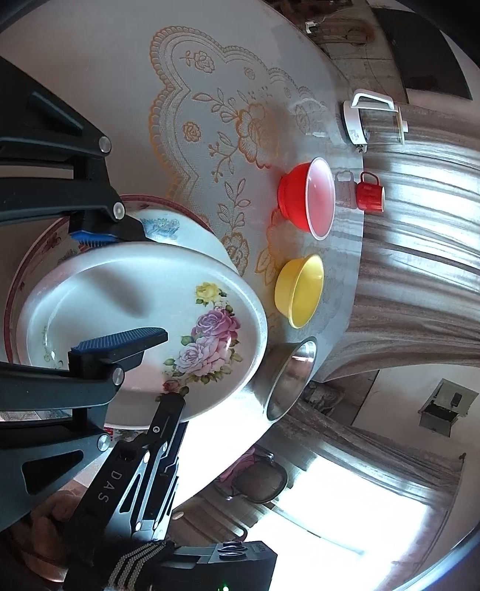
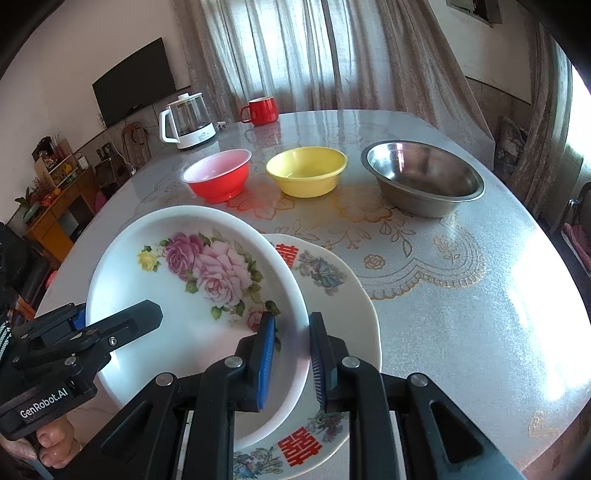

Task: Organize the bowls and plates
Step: 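Lower the rose-print plate onto the double-happiness plate with the left tool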

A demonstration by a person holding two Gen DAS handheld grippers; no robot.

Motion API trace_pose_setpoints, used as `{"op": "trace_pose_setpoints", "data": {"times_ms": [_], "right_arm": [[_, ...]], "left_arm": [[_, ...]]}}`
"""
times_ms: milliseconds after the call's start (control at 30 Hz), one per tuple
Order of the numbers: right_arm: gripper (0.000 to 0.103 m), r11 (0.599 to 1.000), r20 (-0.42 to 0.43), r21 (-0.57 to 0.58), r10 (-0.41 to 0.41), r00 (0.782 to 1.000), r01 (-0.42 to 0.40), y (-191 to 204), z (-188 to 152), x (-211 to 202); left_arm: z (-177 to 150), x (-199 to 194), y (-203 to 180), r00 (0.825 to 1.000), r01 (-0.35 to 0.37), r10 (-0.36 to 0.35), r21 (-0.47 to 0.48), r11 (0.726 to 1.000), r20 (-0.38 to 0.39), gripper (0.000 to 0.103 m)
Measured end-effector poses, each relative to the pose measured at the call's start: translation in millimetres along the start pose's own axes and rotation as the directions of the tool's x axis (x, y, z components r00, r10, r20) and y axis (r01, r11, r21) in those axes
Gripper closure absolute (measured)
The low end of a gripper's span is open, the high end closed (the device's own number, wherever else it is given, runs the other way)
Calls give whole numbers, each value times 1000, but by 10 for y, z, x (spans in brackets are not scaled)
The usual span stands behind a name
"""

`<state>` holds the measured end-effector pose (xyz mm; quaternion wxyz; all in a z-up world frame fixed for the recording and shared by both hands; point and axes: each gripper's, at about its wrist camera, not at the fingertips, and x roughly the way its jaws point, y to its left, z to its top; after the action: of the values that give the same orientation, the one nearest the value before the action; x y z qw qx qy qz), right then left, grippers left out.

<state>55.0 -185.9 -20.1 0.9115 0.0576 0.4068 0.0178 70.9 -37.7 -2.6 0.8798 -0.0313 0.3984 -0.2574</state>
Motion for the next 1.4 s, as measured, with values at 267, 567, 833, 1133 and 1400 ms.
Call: {"op": "trace_pose_setpoints", "data": {"times_ms": [267, 567, 833, 1133, 1400], "right_arm": [[83, 998, -39, -20, -61, 997, 61, -40, -104, 68], [83, 1000, -27, -6, -7, 1000, 7, -63, -67, 74], [82, 999, -10, 14, -35, 999, 35, -95, -59, 73], [79, 1000, 2, 6, -19, 1000, 19, -87, -9, 64], [78, 998, 23, 54, -45, 999, 44, -192, 81, 99]], "left_arm": [[-89, 153, -43, 998, -41, 43, 40, 998, -37, 65], [-1, 146, 50, 999, -35, 35, -4, 999, -31, 65], [-19, 151, 35, 1000, -19, 19, 11, 1000, -16, 62], [10, 83, 88, 1000, -22, 22, -6, 1000, 5, 62], [-21, 9, 95, 999, -25, 25, -5, 1000, 20, 61]]}}
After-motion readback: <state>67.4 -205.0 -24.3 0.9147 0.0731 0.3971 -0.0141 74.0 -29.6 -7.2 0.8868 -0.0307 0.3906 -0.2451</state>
